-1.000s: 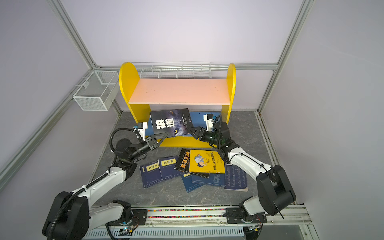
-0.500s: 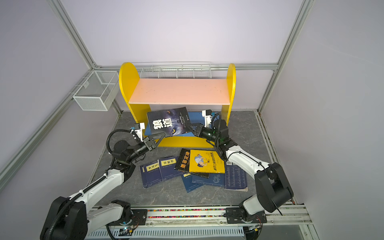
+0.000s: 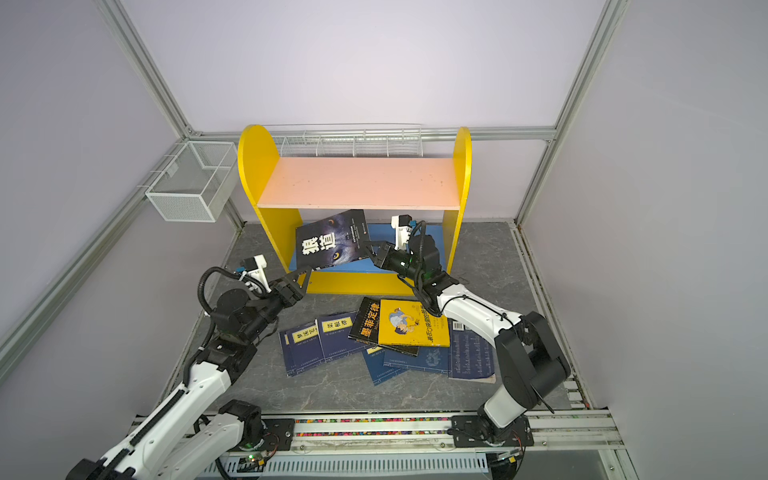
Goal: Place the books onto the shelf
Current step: 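Release the book on the blue shelf and draw both grippers back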
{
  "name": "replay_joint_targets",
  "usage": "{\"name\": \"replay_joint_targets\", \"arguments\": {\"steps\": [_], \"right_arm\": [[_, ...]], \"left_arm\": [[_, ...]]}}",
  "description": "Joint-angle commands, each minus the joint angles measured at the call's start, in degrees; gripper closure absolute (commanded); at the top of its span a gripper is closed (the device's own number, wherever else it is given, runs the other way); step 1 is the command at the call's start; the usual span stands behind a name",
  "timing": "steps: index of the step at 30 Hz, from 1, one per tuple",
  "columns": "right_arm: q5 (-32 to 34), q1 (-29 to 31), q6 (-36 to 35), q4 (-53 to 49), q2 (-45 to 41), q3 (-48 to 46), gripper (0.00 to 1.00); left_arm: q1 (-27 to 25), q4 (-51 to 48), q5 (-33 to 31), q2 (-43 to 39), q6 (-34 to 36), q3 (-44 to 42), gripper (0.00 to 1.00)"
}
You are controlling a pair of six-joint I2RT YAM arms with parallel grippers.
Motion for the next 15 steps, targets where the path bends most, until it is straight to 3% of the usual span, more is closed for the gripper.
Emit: {"name": "replay_joint_targets", "arguments": {"steps": [1, 5, 15], "right_arm": [[9.75, 0.99, -3.39, -1.00, 2.86, 3.74, 0.93], [14.56, 2.97, -3.77, -4.48, 7.65, 8.26, 0.93], [18.03, 7.62, -1.08, -11.17, 18.45, 18.28, 0.93]], "left_arm": [[0.12, -16.52, -19.97, -5.93, -0.53, 3.13, 0.21], [0.07, -28.66, -32.27, -11.32, -4.45, 2.67, 0.21], [0.11, -36.98, -36.86, -10.34, -4.82, 3.50, 0.19]]}}
